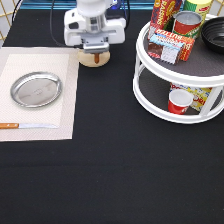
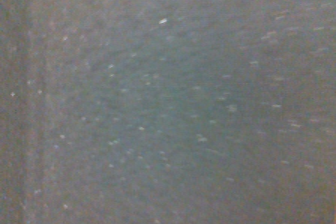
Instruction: Arrange plate and fork
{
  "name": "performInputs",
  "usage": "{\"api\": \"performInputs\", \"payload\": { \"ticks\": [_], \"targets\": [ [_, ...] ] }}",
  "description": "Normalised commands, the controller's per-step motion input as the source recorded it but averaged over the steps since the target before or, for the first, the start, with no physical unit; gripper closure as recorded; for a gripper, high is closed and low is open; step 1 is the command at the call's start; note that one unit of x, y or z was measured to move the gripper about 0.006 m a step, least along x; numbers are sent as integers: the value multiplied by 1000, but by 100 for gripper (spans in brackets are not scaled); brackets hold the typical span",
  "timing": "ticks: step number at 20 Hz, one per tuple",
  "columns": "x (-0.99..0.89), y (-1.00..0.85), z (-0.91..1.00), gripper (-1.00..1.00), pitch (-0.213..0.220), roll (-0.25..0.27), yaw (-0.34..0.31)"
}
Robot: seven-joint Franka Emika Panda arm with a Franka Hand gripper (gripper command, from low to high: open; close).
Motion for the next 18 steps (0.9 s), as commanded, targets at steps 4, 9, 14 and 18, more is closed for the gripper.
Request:
{"api": "performInputs", "payload": {
  "ticks": [4, 9, 14, 18],
  "targets": [
    [0, -549, 96, 100, 39, 84, -112],
    [0, -551, 0, 100, 48, -3, -148],
    [0, -534, 0, 100, 36, -9, -162],
    [0, -506, -31, 100, 3, -8, -175]
  ]
}}
